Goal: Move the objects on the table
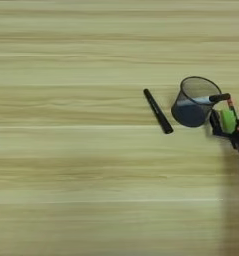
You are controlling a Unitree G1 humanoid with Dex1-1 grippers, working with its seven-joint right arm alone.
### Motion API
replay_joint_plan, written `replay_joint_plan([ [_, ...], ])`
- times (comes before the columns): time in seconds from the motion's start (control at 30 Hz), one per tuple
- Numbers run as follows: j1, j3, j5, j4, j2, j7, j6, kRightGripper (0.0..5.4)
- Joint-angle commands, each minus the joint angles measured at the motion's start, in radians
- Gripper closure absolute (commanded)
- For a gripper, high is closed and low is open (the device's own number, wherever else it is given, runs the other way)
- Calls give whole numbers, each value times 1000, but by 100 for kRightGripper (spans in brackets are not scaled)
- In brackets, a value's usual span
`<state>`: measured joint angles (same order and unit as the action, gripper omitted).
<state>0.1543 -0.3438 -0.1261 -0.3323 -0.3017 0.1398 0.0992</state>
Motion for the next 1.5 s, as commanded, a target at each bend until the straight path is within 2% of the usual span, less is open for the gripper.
replay_joint_plan([
  [0.03, 92, -9, 6, 3, -57, -12, -50, 3],
  [0.23, 152, -18, 8, -115, -83, -15, -100, 3],
  [0.57, 314, -5, 27, -452, -131, -1, -274, 3],
  [0.7, 352, 11, 34, -524, -136, 9, -332, 3],
  [1.0, 359, 39, 29, -531, -119, 22, -369, 3],
  [1.5, 322, 119, 45, -388, -57, 28, -339, 3],
])
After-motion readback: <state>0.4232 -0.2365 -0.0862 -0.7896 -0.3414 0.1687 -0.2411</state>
